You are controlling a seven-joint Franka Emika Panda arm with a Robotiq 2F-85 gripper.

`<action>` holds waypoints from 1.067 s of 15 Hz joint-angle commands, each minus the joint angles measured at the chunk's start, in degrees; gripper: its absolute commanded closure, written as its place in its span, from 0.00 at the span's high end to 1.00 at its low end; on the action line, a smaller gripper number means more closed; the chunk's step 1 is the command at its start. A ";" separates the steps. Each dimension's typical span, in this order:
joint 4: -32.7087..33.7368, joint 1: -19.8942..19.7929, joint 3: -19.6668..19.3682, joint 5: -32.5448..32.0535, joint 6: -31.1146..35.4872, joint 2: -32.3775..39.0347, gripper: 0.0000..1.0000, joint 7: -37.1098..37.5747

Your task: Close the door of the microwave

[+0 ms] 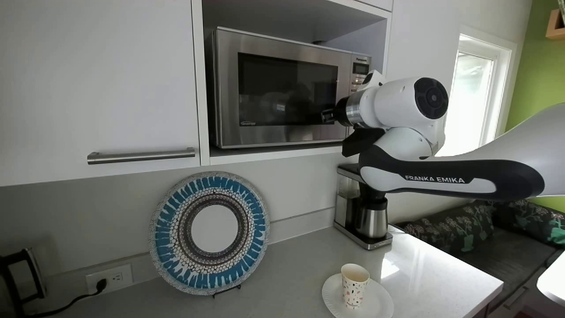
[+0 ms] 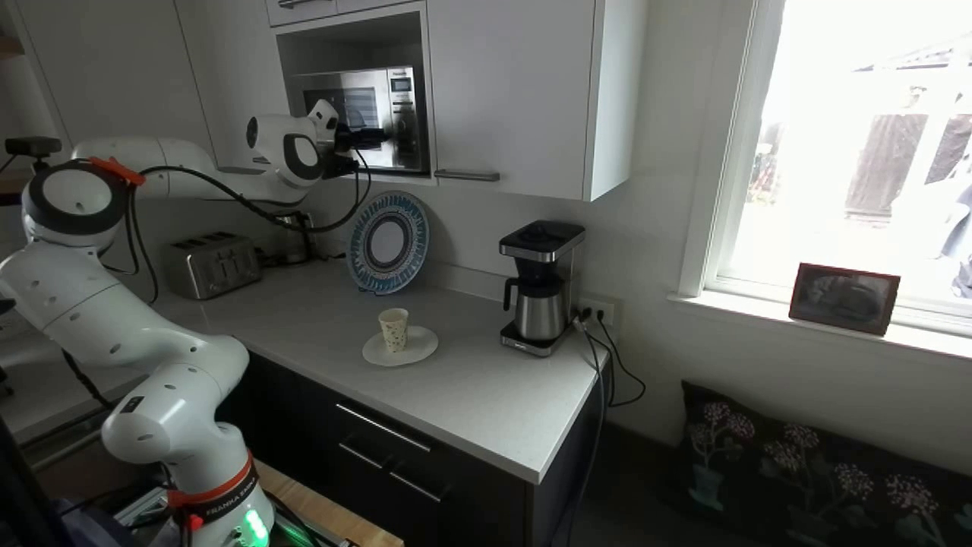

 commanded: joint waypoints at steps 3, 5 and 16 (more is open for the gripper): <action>0.28 2.67 -2.46 0.08 -4.46 -0.54 1.00 -1.67; 0.27 2.99 -2.88 -0.06 -4.82 -0.61 1.00 -1.86; 0.19 19.49 -19.84 -6.58 -24.08 1.27 1.00 -7.19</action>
